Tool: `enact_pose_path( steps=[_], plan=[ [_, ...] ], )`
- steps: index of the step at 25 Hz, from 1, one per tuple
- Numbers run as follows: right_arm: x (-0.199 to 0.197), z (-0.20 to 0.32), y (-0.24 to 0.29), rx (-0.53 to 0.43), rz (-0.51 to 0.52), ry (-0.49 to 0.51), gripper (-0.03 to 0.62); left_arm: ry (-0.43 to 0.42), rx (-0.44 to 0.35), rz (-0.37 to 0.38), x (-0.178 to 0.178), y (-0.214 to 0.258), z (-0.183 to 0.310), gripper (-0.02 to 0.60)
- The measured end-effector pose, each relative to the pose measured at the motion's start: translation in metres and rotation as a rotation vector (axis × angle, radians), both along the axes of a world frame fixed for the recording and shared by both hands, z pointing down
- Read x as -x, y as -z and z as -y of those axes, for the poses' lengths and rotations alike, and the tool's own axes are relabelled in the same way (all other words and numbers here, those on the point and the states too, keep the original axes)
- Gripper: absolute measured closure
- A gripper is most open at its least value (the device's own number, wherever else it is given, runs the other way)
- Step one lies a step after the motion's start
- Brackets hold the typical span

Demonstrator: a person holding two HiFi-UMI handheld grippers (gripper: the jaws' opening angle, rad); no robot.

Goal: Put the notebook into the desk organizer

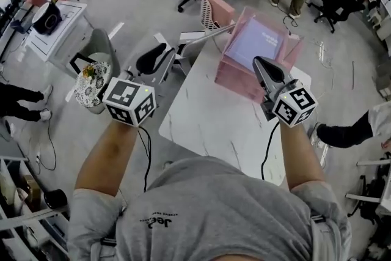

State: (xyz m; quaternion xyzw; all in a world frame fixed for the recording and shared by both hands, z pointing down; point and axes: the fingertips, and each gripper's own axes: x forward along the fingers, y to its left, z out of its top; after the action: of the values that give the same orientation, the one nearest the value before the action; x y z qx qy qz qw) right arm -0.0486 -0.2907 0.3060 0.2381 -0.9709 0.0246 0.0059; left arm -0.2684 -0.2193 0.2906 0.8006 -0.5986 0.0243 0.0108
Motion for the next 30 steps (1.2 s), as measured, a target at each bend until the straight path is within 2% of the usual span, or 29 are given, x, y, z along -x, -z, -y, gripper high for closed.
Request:
enact_pose_path(
  steps=[4, 9, 15, 21, 30],
  plan=[
    [0.053, -0.022, -0.002, 0.002, -0.006, 0.069, 0.592, 0.068, -0.019, -0.037, 0.047, -0.012, -0.052, 0.462],
    [0.105, -0.053, -0.013, 0.019, -0.022, 0.147, 0.592, 0.135, -0.03, -0.111, 0.087, -0.033, -0.11, 0.52],
    [0.15, -0.085, -0.027, 0.049, -0.05, 0.228, 0.592, 0.205, -0.034, -0.149, 0.122, -0.047, -0.163, 0.523],
    [0.173, -0.104, -0.038, 0.069, -0.074, 0.273, 0.592, 0.232, -0.021, -0.159, 0.132, -0.06, -0.192, 0.523],
    [0.178, -0.104, -0.039, 0.083, -0.076, 0.271, 0.592, 0.232, -0.034, -0.164, 0.132, -0.055, -0.197, 0.523]
  ],
)
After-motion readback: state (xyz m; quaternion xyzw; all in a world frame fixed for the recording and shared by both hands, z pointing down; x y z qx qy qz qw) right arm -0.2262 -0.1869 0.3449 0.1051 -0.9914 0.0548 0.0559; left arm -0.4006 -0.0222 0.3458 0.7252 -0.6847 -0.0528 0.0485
